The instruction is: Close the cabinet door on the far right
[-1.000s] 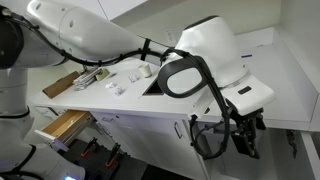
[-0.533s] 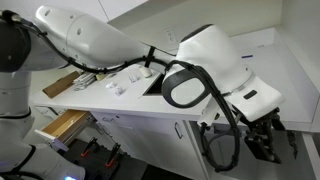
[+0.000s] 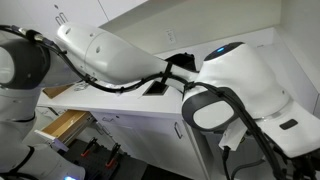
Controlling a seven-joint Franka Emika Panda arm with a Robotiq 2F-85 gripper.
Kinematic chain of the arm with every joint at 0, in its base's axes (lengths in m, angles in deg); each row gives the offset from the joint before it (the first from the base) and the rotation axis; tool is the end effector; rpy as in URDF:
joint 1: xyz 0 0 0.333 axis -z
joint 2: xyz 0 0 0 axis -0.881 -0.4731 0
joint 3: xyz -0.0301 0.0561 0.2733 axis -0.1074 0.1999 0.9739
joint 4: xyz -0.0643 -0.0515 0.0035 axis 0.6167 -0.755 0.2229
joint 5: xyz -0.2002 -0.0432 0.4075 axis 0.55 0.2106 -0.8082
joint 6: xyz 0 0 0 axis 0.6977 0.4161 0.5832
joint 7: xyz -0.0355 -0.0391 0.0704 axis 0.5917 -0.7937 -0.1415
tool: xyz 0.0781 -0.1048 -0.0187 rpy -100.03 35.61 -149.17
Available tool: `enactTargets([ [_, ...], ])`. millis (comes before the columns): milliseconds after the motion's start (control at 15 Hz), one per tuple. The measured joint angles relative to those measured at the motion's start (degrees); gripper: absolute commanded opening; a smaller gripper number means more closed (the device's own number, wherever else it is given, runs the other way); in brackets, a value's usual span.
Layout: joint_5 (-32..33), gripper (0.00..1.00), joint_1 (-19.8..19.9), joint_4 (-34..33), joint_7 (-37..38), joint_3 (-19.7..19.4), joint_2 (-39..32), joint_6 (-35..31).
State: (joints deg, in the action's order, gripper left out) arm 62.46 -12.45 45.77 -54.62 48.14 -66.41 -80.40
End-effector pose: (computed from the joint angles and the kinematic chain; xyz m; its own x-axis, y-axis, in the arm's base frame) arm 0.2000 -0.7697 0.1550 -0.3110 -0.8122 0.4936 -0.9422 0.3315 -0.0482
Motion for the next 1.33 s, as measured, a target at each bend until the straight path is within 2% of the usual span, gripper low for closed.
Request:
enactTargets([
  [200,0.92,0.05,1.98,-6.75,0.03,-0.08,-3.62,2.37],
  [267,1.44,0.00,2.51,-8.73,0.02,-0.08,-4.69,2.63],
  [867,7.39,0.00,4.08,-20.65,-0.02,0.25,-12.48,8.38],
  [1333,9.43,0.00,6.21,-29.27,-0.03,1.18,-18.22,13.70],
])
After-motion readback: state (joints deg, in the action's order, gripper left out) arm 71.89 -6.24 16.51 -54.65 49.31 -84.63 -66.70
